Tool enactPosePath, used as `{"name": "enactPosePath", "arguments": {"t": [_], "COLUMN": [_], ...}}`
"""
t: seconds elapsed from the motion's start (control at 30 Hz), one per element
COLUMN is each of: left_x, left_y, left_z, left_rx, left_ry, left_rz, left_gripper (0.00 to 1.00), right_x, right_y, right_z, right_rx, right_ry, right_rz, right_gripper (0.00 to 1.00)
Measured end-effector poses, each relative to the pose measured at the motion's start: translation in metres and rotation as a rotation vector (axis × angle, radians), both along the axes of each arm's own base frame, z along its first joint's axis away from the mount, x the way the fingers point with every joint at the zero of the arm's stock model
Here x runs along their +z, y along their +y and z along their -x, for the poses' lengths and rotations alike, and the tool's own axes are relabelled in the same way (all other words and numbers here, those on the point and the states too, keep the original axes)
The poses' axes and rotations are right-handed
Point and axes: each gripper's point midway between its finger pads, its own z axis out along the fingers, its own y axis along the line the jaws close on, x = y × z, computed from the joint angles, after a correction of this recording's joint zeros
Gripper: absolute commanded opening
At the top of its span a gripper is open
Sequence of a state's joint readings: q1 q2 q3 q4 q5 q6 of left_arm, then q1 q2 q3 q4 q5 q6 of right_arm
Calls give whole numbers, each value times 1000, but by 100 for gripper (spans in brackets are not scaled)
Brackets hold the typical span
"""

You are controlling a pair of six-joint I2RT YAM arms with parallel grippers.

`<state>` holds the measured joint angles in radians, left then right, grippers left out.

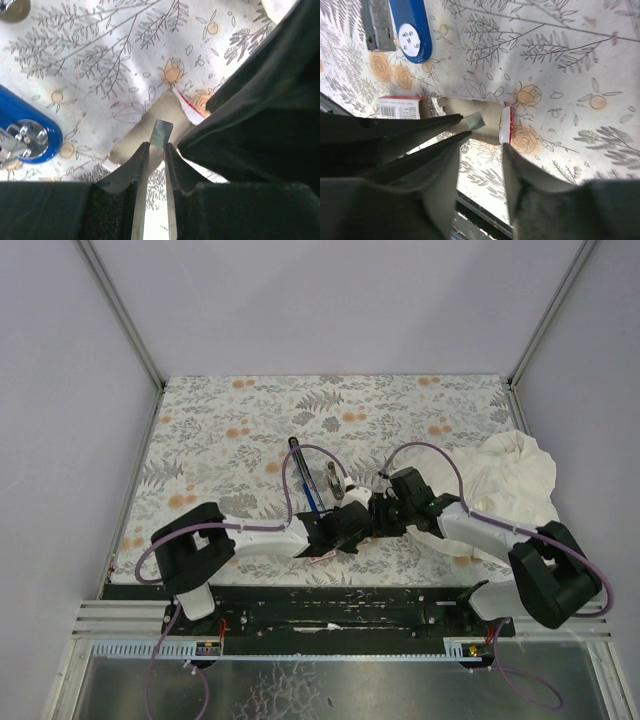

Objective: Load the staples into the stapler

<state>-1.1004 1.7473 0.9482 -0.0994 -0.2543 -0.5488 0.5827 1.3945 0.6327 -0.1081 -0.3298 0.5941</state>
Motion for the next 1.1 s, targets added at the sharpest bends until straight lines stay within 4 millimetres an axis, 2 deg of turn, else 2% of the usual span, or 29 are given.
{"name": "enactPosePath", "arguments": {"t": [0.13,0.3,0.4,0.53,0.67,0.77,0.87,0.97,1.1], "left_x": [5,11,22,49,88,115,133,144,179], "left_y": [6,16,19,16,19,22,32,33,29], "left_z": [12,26,32,38,43,39,37,40,49], "left_rx": [20,53,67,72,83,99,120,112,53], "left_ry": [40,87,105,117,137,164,207,239,281], "left_rz": [42,98,145,246,402,554,698,768,927], "left_gripper": [4,4,3,3,3,3,3,3,3], "right_x": [24,53,66,83,101,119,138,157,185], "right_y": [-5,-9,-12,-13,-8,0,8,15,24], "right_z": [-4,-6,-6,-2,7,13,17,20,26], "right_rx": [-25,-54,-70,-85,-87,-84,-71,-51,-4], "right_ry": [-74,-157,-192,-237,-277,-310,-333,-352,-380], "right_rz": [-14,-51,-67,-120,-233,-354,-468,-557,-669], "right_gripper": [63,67,70,77,84,85,84,79,71]}}
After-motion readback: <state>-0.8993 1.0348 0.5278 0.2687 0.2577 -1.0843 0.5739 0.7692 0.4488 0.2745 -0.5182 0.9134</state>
